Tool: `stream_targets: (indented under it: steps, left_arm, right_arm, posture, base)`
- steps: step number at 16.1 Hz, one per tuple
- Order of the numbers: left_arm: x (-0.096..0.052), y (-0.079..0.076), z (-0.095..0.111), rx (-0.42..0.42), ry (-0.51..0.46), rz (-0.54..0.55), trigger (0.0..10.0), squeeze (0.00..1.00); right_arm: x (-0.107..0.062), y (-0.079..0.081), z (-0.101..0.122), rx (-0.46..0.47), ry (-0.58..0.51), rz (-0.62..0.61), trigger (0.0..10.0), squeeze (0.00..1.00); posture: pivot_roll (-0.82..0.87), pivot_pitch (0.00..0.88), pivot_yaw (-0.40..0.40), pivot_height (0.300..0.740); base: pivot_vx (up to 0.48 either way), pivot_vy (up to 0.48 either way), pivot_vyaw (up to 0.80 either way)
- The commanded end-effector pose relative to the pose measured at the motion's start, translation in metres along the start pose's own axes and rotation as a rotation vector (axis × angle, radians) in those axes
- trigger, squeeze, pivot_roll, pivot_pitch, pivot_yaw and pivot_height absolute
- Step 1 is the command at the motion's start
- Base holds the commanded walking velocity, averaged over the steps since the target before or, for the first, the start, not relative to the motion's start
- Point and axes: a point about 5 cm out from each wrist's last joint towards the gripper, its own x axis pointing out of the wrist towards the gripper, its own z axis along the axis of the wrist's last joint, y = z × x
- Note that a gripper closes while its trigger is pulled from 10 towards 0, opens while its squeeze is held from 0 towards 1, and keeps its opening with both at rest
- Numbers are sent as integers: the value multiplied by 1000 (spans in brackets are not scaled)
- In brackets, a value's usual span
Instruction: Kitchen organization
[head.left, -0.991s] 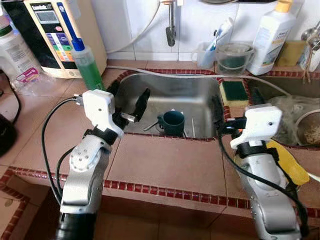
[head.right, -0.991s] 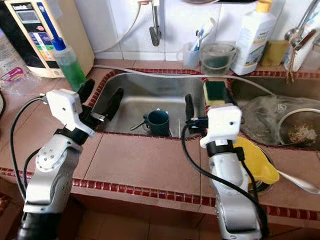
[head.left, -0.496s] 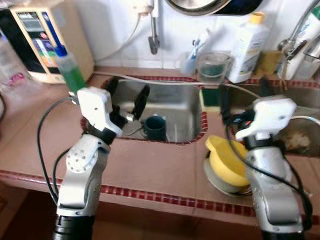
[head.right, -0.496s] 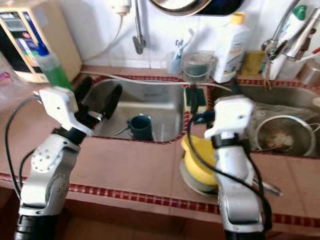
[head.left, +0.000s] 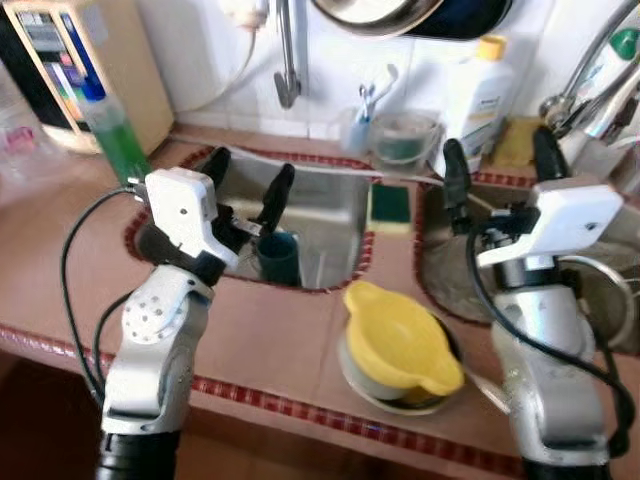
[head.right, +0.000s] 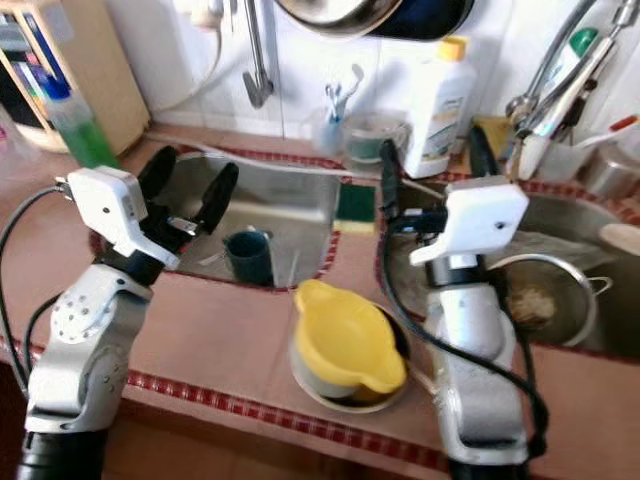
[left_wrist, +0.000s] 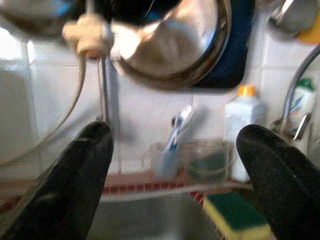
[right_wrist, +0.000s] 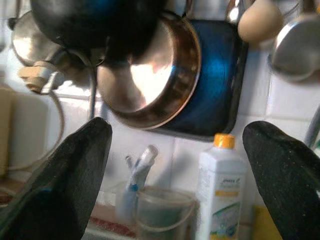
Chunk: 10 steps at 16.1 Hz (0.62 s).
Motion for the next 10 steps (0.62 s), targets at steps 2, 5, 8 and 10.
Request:
stream_targets:
  steps: [2,5,8,10]
  left_arm:
    - [-4,-2,-2,-6,47,-17,10000,0]
    - [-15,-11,-6,13,101,-127,10000,0]
    - [-28,-25,-3,-39,165,-283,10000,0]
    - [-31,-31,1,-48,201,-339,10000,0]
  right_arm:
    - [-22,12,-1,69,103,214,10000,0]
    - [-56,11,-6,181,234,371,10000,0]
    - [-71,-5,-4,221,296,388,10000,0]
    - [-72,-7,-3,226,316,401,10000,0]
  posture:
    - [-244,100,77,740]
    - [-249,109,80,740]
    - [-261,117,90,740]
    - [-263,121,94,740]
  base:
    - [0,0,0]
    - [0,0,0]
    - [0,0,0]
    - [0,0,0]
